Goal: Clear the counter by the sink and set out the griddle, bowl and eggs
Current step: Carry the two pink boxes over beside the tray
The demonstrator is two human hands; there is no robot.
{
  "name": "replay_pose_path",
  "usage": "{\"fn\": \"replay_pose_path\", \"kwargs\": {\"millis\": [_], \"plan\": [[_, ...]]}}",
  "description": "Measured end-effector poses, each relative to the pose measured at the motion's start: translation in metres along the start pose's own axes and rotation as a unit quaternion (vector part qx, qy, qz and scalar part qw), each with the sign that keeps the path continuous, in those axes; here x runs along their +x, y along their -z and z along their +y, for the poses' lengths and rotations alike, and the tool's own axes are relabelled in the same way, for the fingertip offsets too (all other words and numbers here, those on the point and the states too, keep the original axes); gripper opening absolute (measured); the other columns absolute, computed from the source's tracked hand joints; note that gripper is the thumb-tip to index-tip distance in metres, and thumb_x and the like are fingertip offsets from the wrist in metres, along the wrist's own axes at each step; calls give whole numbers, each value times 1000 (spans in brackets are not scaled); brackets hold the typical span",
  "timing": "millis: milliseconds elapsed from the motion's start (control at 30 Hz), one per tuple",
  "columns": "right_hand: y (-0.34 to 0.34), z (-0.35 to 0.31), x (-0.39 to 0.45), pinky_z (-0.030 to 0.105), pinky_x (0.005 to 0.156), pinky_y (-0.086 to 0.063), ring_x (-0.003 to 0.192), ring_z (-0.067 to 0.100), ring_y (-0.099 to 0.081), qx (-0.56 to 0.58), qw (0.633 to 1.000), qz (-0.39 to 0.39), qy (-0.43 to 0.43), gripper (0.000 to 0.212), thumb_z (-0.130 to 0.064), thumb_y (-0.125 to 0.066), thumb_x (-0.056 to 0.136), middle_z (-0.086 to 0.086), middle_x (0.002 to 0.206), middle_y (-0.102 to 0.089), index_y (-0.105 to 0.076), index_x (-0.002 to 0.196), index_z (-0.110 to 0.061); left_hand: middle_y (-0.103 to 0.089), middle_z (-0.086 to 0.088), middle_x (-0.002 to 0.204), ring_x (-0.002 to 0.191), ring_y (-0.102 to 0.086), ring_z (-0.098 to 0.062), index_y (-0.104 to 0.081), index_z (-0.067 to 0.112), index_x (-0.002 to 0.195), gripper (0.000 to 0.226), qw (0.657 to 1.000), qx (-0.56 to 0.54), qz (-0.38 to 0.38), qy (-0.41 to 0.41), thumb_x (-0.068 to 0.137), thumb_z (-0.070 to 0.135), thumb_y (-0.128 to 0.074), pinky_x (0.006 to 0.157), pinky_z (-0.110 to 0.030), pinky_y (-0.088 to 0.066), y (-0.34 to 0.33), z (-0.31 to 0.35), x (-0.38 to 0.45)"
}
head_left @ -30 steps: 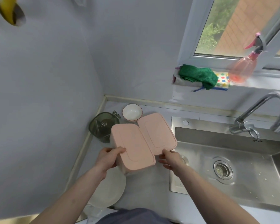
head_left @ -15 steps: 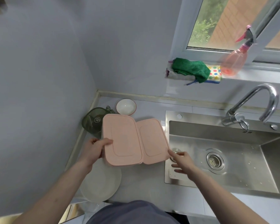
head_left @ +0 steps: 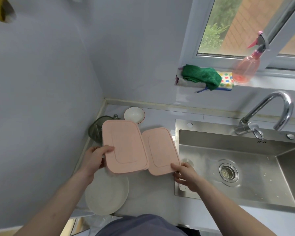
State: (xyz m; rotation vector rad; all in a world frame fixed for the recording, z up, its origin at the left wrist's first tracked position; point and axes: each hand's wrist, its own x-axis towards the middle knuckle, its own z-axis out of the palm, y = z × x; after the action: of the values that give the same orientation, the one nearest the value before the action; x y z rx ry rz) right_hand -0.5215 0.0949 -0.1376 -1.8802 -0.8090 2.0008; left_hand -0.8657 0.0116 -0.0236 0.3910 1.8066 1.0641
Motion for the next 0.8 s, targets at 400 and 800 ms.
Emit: {"fn": "replay_pose_path", "kwargs": {"millis": [400, 800], "plan": [[-8, -16, 10, 29, 64, -59, 83, 24, -68, -16, 995, 89, 42, 41, -19, -86, 79, 12, 109, -68, -58, 108, -10, -74, -16, 109, 92, -72, -35, -61, 3, 121, 85, 1000, 14, -10, -5, 50, 44, -83, 68, -38, -55, 3, 0, -3], [-7, -5, 0, 17, 62, -53, 84, 13, -65, -43, 998, -25, -37, 34, -16, -79, 88, 6, 120, -71, -65, 116, -4, -76, -16, 100, 85, -71, -33, -64, 5, 110, 68, 1000, 9, -7, -14, 55, 41, -80, 78, -43, -55, 12, -2, -8]]}}
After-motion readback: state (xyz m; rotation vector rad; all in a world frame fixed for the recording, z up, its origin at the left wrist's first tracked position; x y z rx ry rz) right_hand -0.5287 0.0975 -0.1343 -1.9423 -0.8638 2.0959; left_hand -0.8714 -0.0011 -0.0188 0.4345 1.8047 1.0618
